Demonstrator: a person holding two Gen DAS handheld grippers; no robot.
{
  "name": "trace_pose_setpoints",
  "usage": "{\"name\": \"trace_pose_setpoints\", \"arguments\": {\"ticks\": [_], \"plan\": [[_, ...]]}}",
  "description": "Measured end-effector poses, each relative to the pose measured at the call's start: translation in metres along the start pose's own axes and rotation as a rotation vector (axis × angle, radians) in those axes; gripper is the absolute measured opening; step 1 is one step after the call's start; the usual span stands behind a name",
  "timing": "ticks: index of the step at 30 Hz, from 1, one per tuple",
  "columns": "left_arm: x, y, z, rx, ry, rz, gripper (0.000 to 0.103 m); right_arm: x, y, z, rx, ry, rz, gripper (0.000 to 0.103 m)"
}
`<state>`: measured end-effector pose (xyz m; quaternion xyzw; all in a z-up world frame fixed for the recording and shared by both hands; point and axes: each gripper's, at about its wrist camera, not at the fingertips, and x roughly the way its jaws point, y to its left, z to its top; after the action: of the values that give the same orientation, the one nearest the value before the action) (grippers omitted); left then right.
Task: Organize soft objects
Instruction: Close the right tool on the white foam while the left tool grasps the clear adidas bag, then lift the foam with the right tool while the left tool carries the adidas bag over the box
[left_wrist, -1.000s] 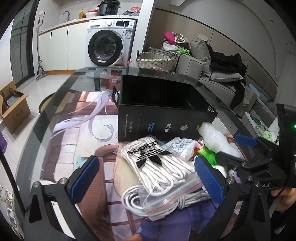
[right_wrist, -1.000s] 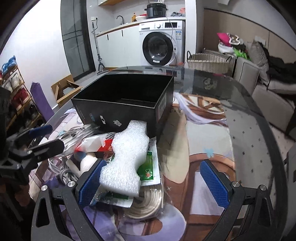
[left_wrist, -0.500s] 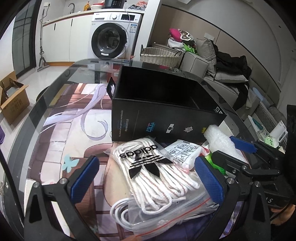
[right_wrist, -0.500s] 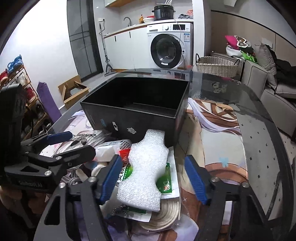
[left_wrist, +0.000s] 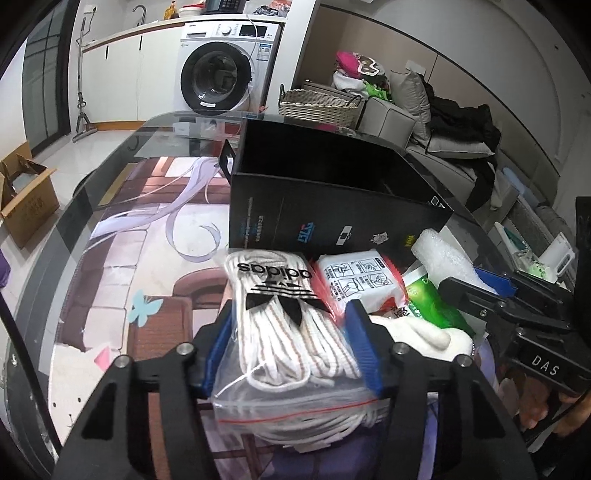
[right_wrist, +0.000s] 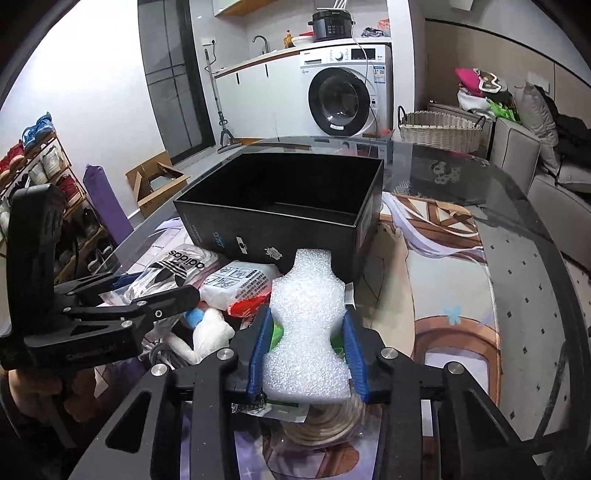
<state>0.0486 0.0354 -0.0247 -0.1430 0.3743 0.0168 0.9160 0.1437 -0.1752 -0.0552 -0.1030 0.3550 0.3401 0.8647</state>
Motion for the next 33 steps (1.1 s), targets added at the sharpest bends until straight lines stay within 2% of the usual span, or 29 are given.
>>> {"name": "trace_pose_setpoints", "arguments": {"ticks": [5,7,13,22,33], "plan": [[-0.004,0.0,0.001,0.016,-0.009,0.013,0.044,-0.007,0.001,-0.001,-0.016,-0.022,-0.01,0.038],[-0.007,0.001,0.001,0.021,-0.014,0.019,0.036,-0.011,0.0,0.0,-0.022,-0.035,-0.011,0.038],[-0.021,0.004,-0.002,0.035,-0.048,0.027,0.026,-0.019,-0.001,0.002,-0.024,-0.058,-0.009,0.038],[-0.037,0.003,-0.001,0.054,-0.103,0.034,0.017,-0.035,-0.001,0.005,-0.026,-0.107,0.003,0.038],[-0.058,-0.007,0.007,0.077,-0.173,0.028,0.015,-0.056,-0.003,0.008,-0.02,-0.152,0.014,0.038]]}}
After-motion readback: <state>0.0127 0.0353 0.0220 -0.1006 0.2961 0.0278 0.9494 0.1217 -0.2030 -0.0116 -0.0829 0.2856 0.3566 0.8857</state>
